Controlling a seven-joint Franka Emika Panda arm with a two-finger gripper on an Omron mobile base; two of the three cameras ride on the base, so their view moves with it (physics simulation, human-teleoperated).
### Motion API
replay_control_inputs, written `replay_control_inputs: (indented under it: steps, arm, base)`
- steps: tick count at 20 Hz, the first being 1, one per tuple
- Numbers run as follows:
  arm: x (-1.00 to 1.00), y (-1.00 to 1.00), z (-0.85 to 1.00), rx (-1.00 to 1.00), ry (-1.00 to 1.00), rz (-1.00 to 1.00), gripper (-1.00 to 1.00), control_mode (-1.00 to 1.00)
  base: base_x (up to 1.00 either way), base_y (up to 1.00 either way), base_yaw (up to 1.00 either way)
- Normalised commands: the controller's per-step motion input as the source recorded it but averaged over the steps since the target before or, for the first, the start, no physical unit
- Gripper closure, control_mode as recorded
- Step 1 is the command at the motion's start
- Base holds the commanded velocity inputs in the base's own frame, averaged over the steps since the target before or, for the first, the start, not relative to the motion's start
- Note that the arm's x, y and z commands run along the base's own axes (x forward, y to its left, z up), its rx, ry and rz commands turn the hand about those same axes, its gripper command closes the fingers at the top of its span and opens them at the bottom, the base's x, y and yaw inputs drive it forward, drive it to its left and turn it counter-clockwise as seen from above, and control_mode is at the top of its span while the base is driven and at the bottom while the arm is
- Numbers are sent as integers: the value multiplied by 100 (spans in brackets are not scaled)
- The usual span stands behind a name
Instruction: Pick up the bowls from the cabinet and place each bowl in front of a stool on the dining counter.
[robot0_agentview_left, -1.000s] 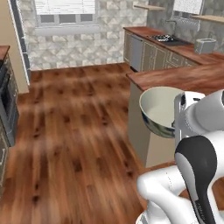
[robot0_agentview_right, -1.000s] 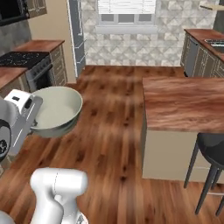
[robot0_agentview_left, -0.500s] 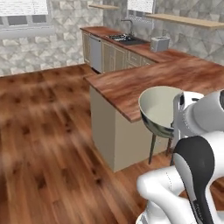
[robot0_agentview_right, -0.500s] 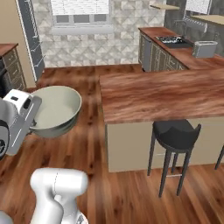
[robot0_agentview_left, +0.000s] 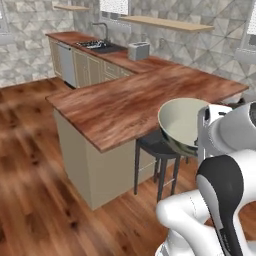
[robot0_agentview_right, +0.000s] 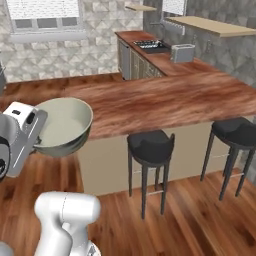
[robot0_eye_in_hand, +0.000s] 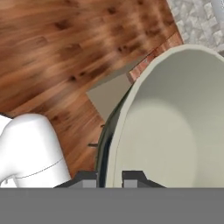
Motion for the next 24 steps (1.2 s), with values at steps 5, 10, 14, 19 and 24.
replay_control_inputs:
  steps: [5, 10, 14, 19, 24]
  arm:
    - [0, 0, 0, 0, 0, 0, 100, 100]
    - [0, 0, 0, 0, 0, 0, 100, 100]
    - [0, 0, 0, 0, 0, 0, 100, 100]
    - [0, 0, 0, 0, 0, 0, 100, 100]
    - [0, 0, 0, 0, 0, 0, 100, 100]
  base:
    - [3, -100, -14]
    - [13, -100, -8]
    - [29, -76, 0]
    - [34, -86, 0]
    - [33, -83, 0]
